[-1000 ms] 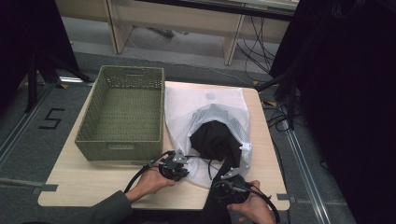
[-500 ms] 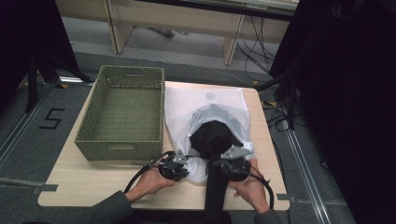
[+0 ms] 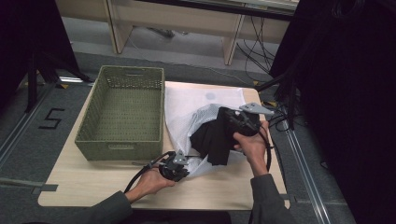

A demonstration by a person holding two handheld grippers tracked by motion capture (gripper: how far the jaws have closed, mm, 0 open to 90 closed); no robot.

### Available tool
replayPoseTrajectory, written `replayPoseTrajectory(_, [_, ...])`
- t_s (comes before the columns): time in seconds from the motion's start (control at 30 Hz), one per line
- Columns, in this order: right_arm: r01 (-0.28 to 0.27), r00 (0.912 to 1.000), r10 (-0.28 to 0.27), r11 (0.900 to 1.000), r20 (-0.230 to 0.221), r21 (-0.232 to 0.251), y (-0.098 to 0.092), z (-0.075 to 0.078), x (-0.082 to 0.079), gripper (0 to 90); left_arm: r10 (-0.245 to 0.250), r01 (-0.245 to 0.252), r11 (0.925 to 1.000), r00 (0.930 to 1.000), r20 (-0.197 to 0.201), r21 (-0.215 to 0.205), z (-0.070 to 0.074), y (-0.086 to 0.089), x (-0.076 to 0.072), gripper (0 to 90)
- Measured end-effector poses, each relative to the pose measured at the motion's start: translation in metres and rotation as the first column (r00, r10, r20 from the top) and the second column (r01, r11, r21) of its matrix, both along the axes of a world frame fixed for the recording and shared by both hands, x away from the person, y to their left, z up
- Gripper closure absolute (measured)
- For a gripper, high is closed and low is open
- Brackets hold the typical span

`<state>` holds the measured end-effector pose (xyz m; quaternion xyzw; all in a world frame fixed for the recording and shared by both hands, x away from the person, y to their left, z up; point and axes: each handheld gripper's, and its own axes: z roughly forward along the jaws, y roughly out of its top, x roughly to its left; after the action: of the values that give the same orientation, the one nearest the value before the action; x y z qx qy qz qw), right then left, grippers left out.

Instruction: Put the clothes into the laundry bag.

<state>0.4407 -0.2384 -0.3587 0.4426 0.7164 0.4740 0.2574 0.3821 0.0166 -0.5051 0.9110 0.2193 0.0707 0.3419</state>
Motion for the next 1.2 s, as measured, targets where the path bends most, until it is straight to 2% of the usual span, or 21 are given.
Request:
replayPoseTrajectory(0.03, [-0.010, 0.9993, 0.008, 0.997, 0.038, 0.071, -0.001, 0.016, -0.007, 88.5, -0.005, 0.005, 1.0000, 0.9999, 0.009, 0.005, 0.000, 0.000, 0.000, 86.6])
replayPoseTrajectory(0.07, [-0.004, 0.9990, 0.000, 0.996, 0.044, 0.086, 0.001, 0.020, -0.010, 88.5, -0.002, 0.002, 1.0000, 1.0000, 0.004, 0.000, 0.000, 0.000, 0.000, 86.6])
replayPoseTrajectory(0.23, [-0.001, 0.9991, -0.004, 0.995, 0.043, 0.103, 0.009, 0.017, -0.010, 88.4, -0.003, 0.002, 1.0000, 1.0000, 0.009, 0.005, 0.000, 0.000, 0.000, 86.6])
replayPoseTrajectory(0.3, [-0.014, 0.9999, 0.014, 1.000, -0.001, 0.023, 0.012, 0.005, -0.008, 88.2, 0.004, -0.004, 1.0000, 1.0000, 0.001, -0.007, 0.000, 0.001, 0.000, 86.6])
replayPoseTrajectory(0.33, [-0.014, 0.9999, 0.014, 1.000, -0.001, 0.023, 0.012, 0.005, -0.008, 88.2, 0.004, -0.004, 1.0000, 1.0000, 0.001, -0.007, 0.000, 0.001, 0.000, 86.6])
replayPoseTrajectory(0.37, [-0.039, 0.9984, 0.034, 0.993, -0.044, -0.112, 0.017, -0.019, -0.009, 88.2, 0.005, -0.005, 1.0000, 1.0000, -0.007, -0.006, 0.000, 0.001, 0.000, 86.6])
replayPoseTrajectory(0.4, [-0.039, 0.9984, 0.034, 0.993, -0.044, -0.112, 0.017, -0.019, -0.009, 88.2, 0.005, -0.005, 1.0000, 1.0000, -0.007, -0.006, 0.000, 0.001, 0.000, 86.6])
replayPoseTrajectory(0.43, [-0.093, 0.9904, 0.064, 0.964, -0.123, -0.248, 0.018, -0.051, -0.008, 88.2, 0.004, -0.004, 1.0000, 1.0000, -0.007, -0.007, 0.000, 0.001, 0.000, 86.5])
replayPoseTrajectory(0.5, [-0.134, 0.9662, 0.057, 0.944, -0.252, -0.302, 0.021, -0.083, -0.008, 88.0, 0.004, -0.004, 1.0000, 1.0000, -0.008, -0.006, 0.000, 0.001, 0.000, 86.5])
replayPoseTrajectory(0.53, [-0.134, 0.9662, 0.057, 0.944, -0.252, -0.302, 0.021, -0.083, -0.008, 88.0, 0.004, -0.004, 1.0000, 1.0000, -0.008, -0.006, 0.000, 0.001, 0.000, 86.5])
replayPoseTrajectory(0.57, [-0.172, 0.9459, 0.060, 0.927, -0.319, -0.334, 0.020, -0.101, -0.003, 88.0, -0.007, 0.007, 1.0000, 1.0000, 0.002, -0.003, 0.000, 0.001, 0.001, 86.5])
replayPoseTrajectory(0.67, [-0.147, 0.9462, 0.028, 0.926, -0.322, -0.349, 0.022, -0.105, 0.007, 87.9, 0.000, 0.000, 1.0000, 0.9999, -0.013, -0.009, 0.000, 0.001, 0.001, 86.6])
replayPoseTrajectory(0.7, [-0.082, 0.9678, -0.025, 0.910, -0.251, -0.405, 0.022, -0.105, 0.017, 87.8, -0.002, 0.002, 1.0000, 1.0000, -0.009, -0.006, 0.000, 0.001, 0.001, 86.6])
replayPoseTrajectory(0.73, [-0.072, 0.9690, -0.034, 0.909, -0.245, -0.410, 0.021, -0.103, 0.021, 87.7, -0.002, 0.002, 1.0000, 1.0000, -0.009, -0.006, 0.000, 0.001, 0.001, 86.6])
replayPoseTrajectory(0.77, [-0.052, 0.9801, -0.035, 0.905, -0.196, -0.423, 0.018, -0.104, 0.026, 87.2, -0.004, 0.004, 1.0000, 1.0000, -0.007, -0.007, 0.000, 0.001, 0.001, 86.6])
replayPoseTrajectory(0.87, [-0.051, 0.9752, -0.033, 0.929, -0.219, -0.366, 0.015, -0.104, 0.027, 77.3, -0.010, 0.010, 0.9999, 0.9999, -0.005, -0.001, 0.000, 0.002, 0.002, 86.5])
replayPoseTrajectory(0.9, [-0.058, 0.9568, -0.048, 0.935, -0.287, -0.349, 0.017, -0.101, 0.022, 71.6, -0.013, 0.013, 0.9999, 0.9999, -0.006, -0.002, 0.000, 0.002, 0.002, 86.5])
replayPoseTrajectory(1.0, [-0.085, 0.9565, -0.005, 0.952, -0.292, -0.293, 0.015, -0.088, 0.005, 53.6, -0.005, 0.005, 1.0000, 1.0000, -0.009, -0.008, 0.000, 0.001, 0.002, 86.5])
replayPoseTrajectory(1.1, [-0.156, 0.9309, 0.060, 0.957, -0.360, -0.243, 0.009, -0.072, -0.013, 42.0, -0.011, 0.011, 0.9999, 0.9999, -0.006, -0.003, 0.000, 0.002, 0.002, 86.4])
replayPoseTrajectory(1.13, [-0.140, 0.9376, 0.062, 0.968, -0.342, -0.210, 0.009, -0.072, -0.022, 40.6, -0.009, 0.009, 1.0000, 0.9999, -0.006, 0.000, 0.000, 0.001, 0.002, 86.4])
replayPoseTrajectory(1.2, [-0.156, 0.9315, 0.074, 0.965, -0.356, -0.208, 0.008, -0.069, -0.031, 39.1, -0.010, 0.010, 0.9999, 0.9999, -0.007, 0.002, 0.001, 0.001, 0.002, 86.3])
